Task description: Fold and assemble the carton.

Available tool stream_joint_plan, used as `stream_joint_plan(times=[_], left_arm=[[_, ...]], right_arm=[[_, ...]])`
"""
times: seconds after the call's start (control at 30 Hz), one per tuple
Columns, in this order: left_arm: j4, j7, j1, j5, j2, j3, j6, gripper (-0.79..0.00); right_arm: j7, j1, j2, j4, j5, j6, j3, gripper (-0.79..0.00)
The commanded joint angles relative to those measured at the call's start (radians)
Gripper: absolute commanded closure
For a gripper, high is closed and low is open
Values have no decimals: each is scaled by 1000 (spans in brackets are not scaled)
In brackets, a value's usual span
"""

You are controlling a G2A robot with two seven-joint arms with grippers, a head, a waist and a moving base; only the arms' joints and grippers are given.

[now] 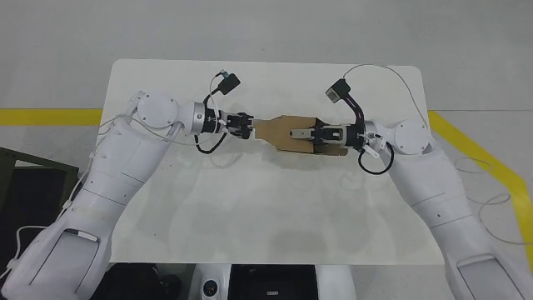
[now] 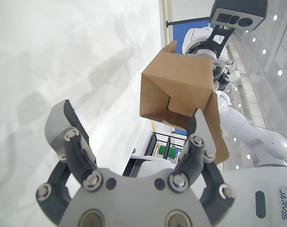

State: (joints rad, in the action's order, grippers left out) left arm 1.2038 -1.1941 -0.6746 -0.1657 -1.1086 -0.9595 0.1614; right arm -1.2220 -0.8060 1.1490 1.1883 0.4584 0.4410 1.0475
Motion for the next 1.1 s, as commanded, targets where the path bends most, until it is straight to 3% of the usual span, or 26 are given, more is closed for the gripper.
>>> stream_joint_plan(times=[0.0,0.27,0.47,1.07], left_arm=[[9,2,-12,-2,6,-17,-4,-785],[101,0,-69,-6,29,-79,-27,-785],[148,3,-80,20,34,-82,-40,-785],[78,-6,-53,21,22,-30,-88,-785]], right_arm=[[15,-7,-6,2,-30,-9,16,0],[79,-45,-23,41,-112,-54,56,0],[94,-51,-25,60,-123,-66,57,0],[38,-9,-9,82,-36,-43,9,0]])
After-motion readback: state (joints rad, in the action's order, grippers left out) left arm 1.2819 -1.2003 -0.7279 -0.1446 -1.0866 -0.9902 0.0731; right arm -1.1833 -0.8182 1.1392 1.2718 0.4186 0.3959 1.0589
